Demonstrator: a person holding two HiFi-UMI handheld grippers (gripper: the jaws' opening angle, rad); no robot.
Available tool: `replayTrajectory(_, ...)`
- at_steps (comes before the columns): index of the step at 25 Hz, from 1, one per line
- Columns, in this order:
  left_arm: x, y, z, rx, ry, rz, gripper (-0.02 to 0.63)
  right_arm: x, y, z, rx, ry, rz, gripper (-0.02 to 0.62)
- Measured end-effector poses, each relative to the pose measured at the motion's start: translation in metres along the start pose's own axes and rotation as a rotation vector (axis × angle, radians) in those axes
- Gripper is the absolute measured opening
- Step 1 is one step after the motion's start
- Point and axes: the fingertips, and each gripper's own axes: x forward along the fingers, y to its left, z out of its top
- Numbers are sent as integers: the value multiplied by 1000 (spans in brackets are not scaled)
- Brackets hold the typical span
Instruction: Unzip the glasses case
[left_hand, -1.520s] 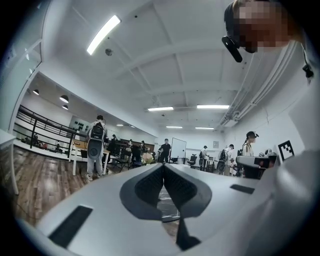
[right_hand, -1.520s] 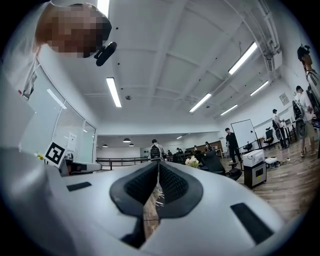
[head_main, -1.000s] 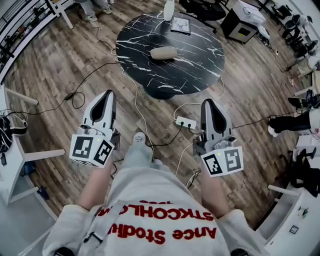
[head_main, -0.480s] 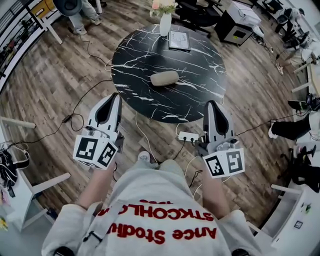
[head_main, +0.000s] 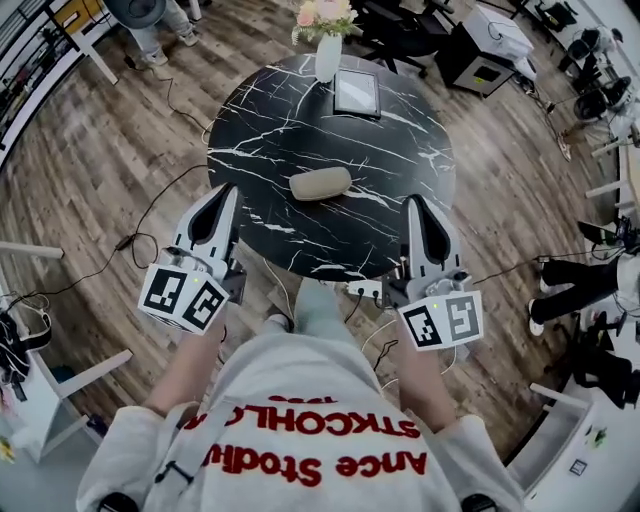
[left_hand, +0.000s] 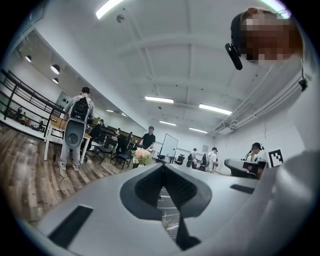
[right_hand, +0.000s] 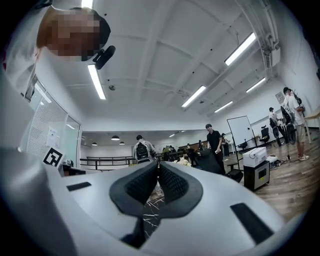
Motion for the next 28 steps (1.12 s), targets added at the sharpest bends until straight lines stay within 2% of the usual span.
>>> replayTrajectory(2,22,1,1,-5,-9,14,9,21,-16,5,-3,0,35,22)
replayTrajectory(5,55,3,3,29,-19,37,9,48,-41,13,-28,-8,82,21)
replayTrajectory(10,95,7,-6,46,-14,84,9,81,-79,8,-18,16,143,22)
replayTrajectory(18,144,15,-23,-5,22,59,9,119,-114,-15,16,61,145,21)
replayTrajectory(21,159,22,-36,7,72,40,9,128,-117,-27,25,75,125,23)
replayTrajectory(24,171,29,-59,45,166,-6,9,135,-118,-41,25,105,113,22)
replayTrajectory(28,185,46,-86,45,255,-51,9,144,-110,-69,6,179,167,23)
